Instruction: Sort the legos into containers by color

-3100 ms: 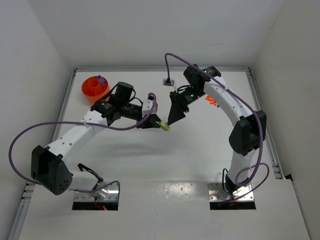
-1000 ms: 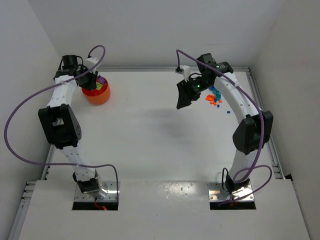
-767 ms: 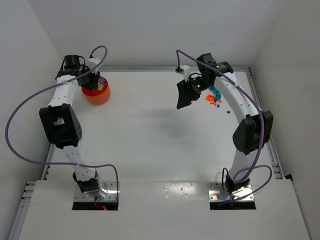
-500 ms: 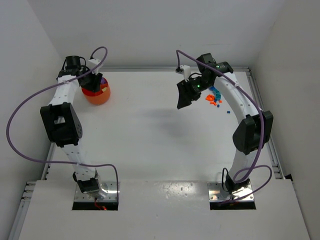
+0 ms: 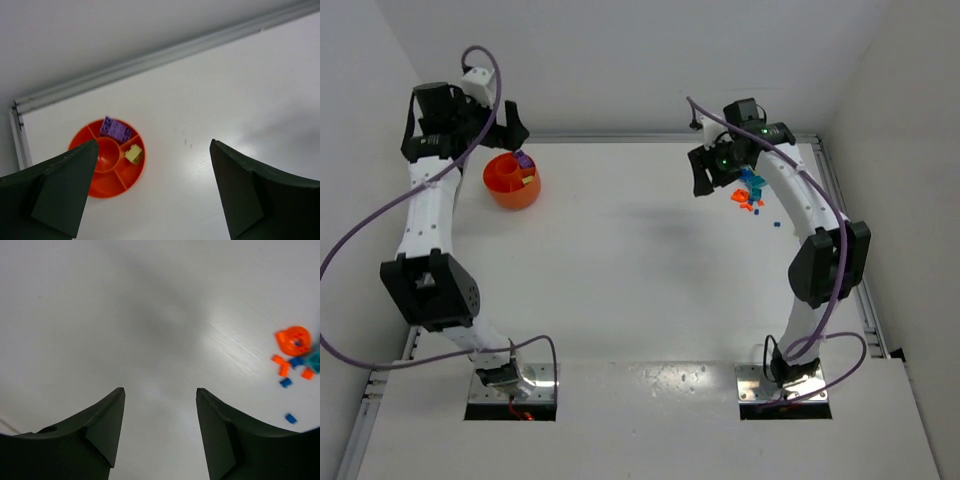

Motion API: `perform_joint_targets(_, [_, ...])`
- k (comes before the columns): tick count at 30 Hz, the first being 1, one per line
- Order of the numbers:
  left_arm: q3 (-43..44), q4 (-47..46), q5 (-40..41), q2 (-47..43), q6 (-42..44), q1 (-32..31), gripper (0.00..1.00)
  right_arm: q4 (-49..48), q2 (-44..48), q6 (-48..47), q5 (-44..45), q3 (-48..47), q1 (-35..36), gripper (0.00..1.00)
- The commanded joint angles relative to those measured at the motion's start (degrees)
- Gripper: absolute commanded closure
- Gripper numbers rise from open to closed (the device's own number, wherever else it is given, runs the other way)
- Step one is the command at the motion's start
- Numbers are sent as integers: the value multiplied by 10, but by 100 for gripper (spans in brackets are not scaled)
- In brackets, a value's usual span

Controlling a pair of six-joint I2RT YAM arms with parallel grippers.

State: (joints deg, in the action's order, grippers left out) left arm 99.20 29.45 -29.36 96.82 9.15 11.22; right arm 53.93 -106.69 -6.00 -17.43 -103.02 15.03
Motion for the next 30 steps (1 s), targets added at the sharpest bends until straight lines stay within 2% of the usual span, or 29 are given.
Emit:
perform_joint_targets(1, [-47, -108, -59, -76, -128, -6, 0, -41, -32, 21, 105, -49, -39, 40])
perform_joint_targets(5, [-82, -115, -81, -109, -136, -30, 0, -59, -119, 21, 156, -127, -94, 33])
perform_joint_targets(7, [-95, -115, -103, -116, -136, -36, 0, -69, -169, 6, 184, -172, -99, 23])
perform_joint_targets(8, [-95, -100, -111, -116, -136, -36, 0, -69, -195, -5, 194, -200, -107, 21])
perform_joint_targets(9, [-95, -85, -96, -116, -136, -42, 0, -61, -241, -5, 201, -253, -122, 18])
perform_joint_targets(10, [-95, -72, -81, -111, -136, -42, 0, -61, -242, -11, 201, -268, -122, 18])
perform_joint_targets(12, [-81, -39, -71, -104, -110, -57, 0, -83, -293, -23, 215, -285, -137, 20])
perform_joint_targets(18, [-107, -39, -71, -104, -99, -73, 0, -97, -352, -11, 209, -350, -157, 35])
perform_joint_targets(25, [-107, -39, -64, -92, -105, -97, 0, -134, -381, -11, 195, -358, -175, 40])
perform_joint_targets(30, [-124, -39, -59, -92, -105, -103, 0, -174, -381, -22, 183, -321, -187, 40])
